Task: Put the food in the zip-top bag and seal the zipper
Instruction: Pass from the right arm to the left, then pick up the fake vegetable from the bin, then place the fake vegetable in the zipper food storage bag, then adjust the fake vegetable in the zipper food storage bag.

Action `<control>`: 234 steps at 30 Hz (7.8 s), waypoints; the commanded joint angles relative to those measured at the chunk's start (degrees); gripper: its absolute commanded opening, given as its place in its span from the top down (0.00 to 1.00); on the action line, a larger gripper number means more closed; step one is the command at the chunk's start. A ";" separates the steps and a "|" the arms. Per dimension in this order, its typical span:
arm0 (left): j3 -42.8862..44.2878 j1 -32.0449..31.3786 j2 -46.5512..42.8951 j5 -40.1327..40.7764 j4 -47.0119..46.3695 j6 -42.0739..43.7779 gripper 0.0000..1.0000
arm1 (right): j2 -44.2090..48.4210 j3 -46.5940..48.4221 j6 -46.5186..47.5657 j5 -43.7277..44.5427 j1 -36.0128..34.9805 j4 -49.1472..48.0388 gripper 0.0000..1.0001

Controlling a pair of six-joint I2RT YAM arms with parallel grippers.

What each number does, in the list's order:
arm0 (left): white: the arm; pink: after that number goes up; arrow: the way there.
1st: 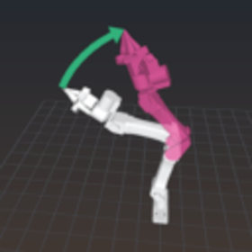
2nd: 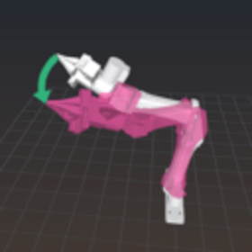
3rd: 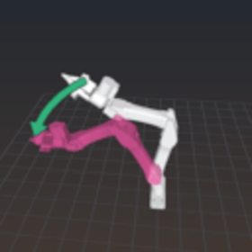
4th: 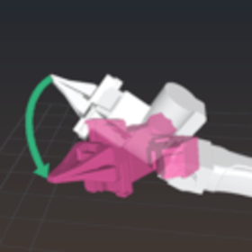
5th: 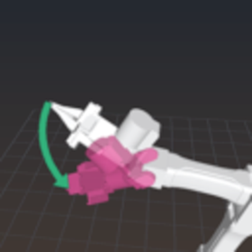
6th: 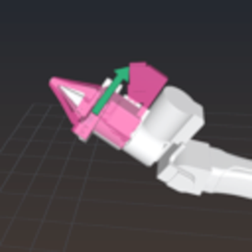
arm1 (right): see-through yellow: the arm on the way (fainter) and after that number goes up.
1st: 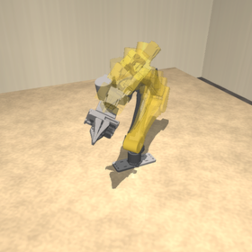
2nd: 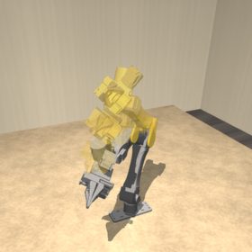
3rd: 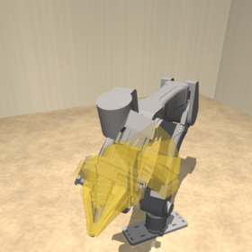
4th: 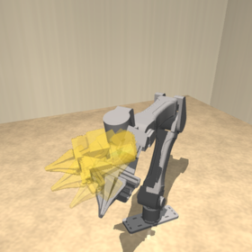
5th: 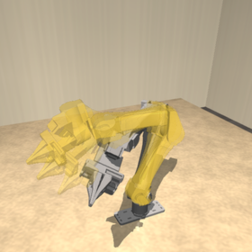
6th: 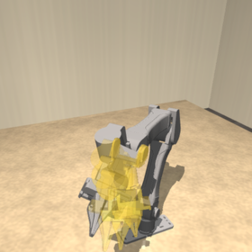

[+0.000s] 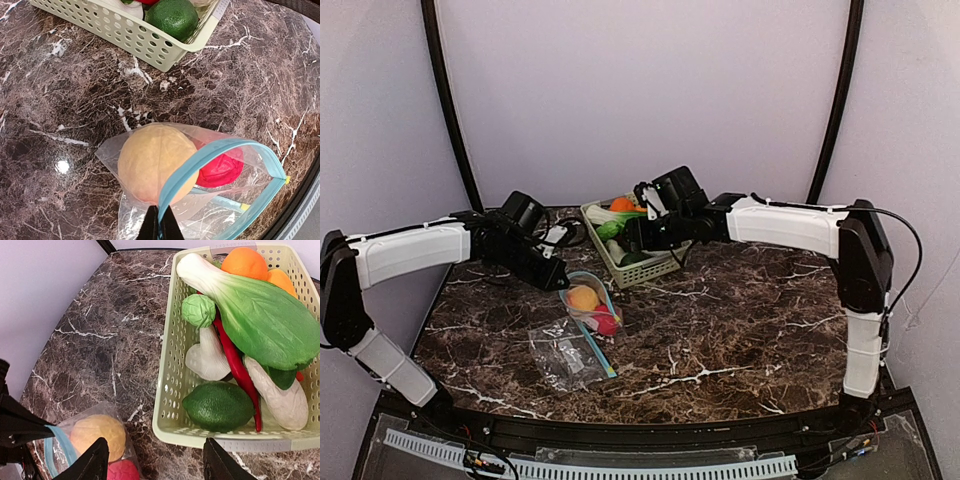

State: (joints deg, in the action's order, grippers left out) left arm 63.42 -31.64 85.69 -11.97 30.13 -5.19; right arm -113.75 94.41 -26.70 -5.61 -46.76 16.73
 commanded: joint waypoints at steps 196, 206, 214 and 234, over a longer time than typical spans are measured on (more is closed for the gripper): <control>8.04 0.34 7.90 -13.87 -3.74 -5.20 0.99 | 1.48 12.18 11.48 8.38 -13.06 25.69 0.33; 8.19 0.43 8.22 -14.21 -3.44 -5.12 0.99 | -0.70 9.65 13.10 2.28 -13.09 17.04 0.53; 8.21 0.51 8.44 -14.20 -3.36 -5.04 0.99 | -4.52 9.00 13.75 5.39 -13.08 14.77 0.46; 8.47 0.70 8.85 -14.02 -2.98 -4.90 0.99 | -8.86 8.39 12.80 15.42 -12.41 12.70 0.71</control>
State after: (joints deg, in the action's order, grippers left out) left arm 71.79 -31.00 94.76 -25.04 26.72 -10.33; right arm -119.59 102.63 -13.23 7.97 -59.88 29.76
